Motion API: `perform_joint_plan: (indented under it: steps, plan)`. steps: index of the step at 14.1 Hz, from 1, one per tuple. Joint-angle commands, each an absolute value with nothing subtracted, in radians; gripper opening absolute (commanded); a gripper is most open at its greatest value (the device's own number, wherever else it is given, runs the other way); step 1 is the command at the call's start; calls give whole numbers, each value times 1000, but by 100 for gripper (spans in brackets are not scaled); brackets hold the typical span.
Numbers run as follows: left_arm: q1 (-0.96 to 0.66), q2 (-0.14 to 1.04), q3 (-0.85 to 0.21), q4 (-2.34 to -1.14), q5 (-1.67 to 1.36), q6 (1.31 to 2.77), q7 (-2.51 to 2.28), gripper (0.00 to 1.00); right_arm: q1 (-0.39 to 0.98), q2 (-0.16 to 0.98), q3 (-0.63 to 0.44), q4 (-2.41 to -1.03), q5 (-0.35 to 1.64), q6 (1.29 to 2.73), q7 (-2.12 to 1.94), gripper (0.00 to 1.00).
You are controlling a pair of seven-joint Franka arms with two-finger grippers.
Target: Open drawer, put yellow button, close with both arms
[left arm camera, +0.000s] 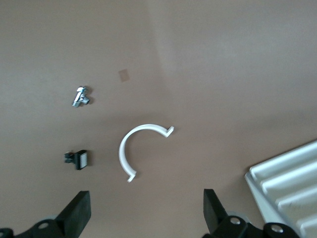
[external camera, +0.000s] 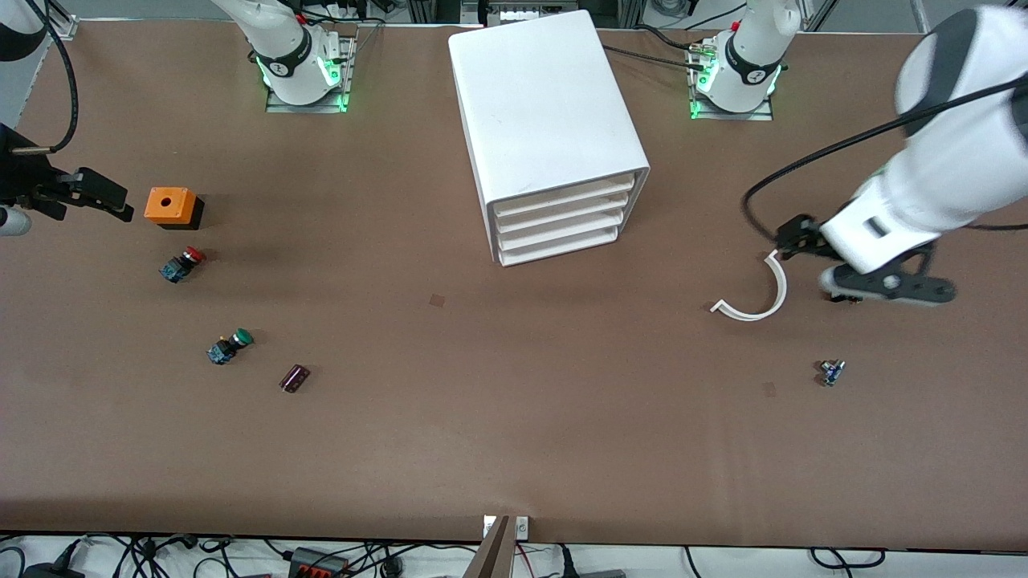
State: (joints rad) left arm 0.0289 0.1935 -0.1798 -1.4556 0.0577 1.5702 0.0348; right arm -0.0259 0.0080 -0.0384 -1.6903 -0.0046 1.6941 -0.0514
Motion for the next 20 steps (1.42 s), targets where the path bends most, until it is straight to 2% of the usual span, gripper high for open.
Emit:
perform_joint_plan:
  steps: [1,2,7,12,20]
  plan:
    - [-5,33,-71,-1638,8,1577,175,100,-34,-3,-28,-1694,-18,1686,-55,100]
    - [-6,-1,-54,-1688,5,1586,199,100,-34,-3,-28,-1694,-18,1686,-54,100]
    - [6,-43,-46,-1782,-14,1692,189,100,-34,-8,-28,-1694,-17,1684,-52,100]
    - [8,-86,-44,-1772,-12,1712,187,100,-17,-6,-25,-1694,-18,1692,-60,100]
    - [11,-61,-60,-1723,-11,1672,143,100,-17,-12,-28,-1704,-20,1686,-67,100]
